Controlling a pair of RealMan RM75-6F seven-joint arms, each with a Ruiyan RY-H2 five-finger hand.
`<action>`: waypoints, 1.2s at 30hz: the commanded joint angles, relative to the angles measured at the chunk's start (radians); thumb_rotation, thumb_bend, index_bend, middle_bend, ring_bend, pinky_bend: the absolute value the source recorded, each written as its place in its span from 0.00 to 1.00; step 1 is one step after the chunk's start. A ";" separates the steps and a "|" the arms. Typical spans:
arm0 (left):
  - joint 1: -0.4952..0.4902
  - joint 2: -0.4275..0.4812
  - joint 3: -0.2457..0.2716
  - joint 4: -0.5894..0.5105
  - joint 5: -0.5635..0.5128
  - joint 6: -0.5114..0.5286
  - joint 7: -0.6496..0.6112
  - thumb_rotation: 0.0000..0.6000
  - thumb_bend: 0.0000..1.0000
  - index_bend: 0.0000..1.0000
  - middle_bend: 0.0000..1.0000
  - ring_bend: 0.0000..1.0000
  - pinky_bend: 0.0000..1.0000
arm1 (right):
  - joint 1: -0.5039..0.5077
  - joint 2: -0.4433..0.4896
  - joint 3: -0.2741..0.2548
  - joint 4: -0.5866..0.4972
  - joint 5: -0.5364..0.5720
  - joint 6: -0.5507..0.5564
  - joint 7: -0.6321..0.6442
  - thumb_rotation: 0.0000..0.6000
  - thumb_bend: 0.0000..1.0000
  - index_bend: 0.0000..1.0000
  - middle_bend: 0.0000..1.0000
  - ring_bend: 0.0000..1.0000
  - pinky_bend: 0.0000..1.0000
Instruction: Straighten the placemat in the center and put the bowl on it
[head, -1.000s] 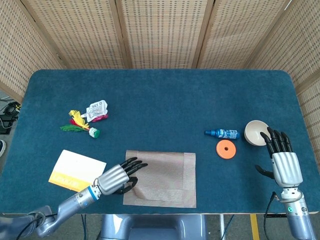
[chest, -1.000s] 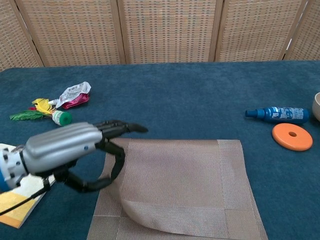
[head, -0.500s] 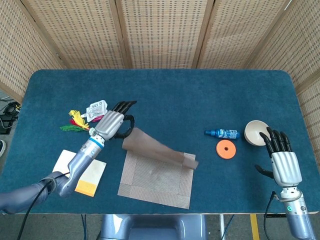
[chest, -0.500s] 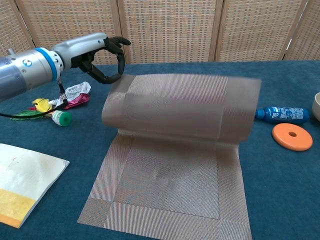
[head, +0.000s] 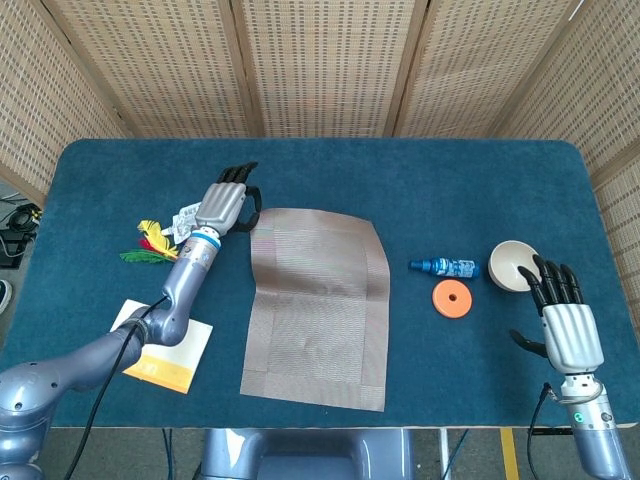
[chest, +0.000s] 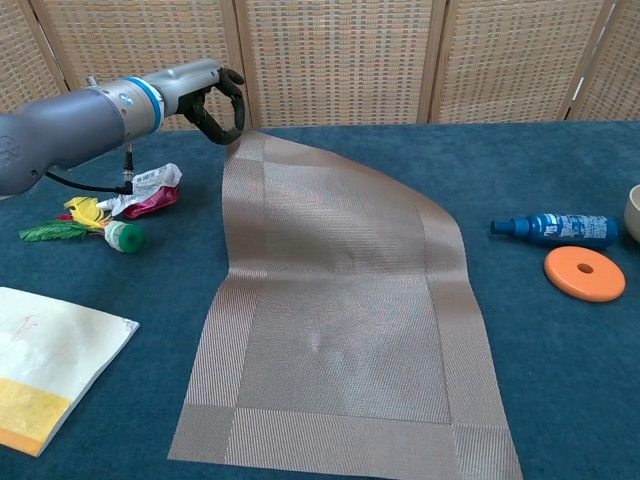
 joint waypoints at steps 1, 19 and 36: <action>-0.004 -0.020 -0.002 0.039 -0.018 0.012 0.017 1.00 0.67 0.65 0.00 0.00 0.00 | 0.000 0.000 -0.001 0.001 0.000 -0.002 0.002 1.00 0.00 0.15 0.00 0.00 0.00; 0.358 0.346 0.083 -0.541 0.068 0.412 -0.009 1.00 0.00 0.00 0.00 0.00 0.00 | 0.056 0.037 -0.117 0.011 -0.177 -0.086 -0.091 1.00 0.00 0.15 0.00 0.00 0.00; 0.670 0.608 0.285 -1.030 0.138 0.723 0.226 1.00 0.00 0.00 0.00 0.00 0.00 | 0.233 -0.004 -0.257 0.026 -0.464 -0.246 -0.056 1.00 0.00 0.19 0.00 0.00 0.00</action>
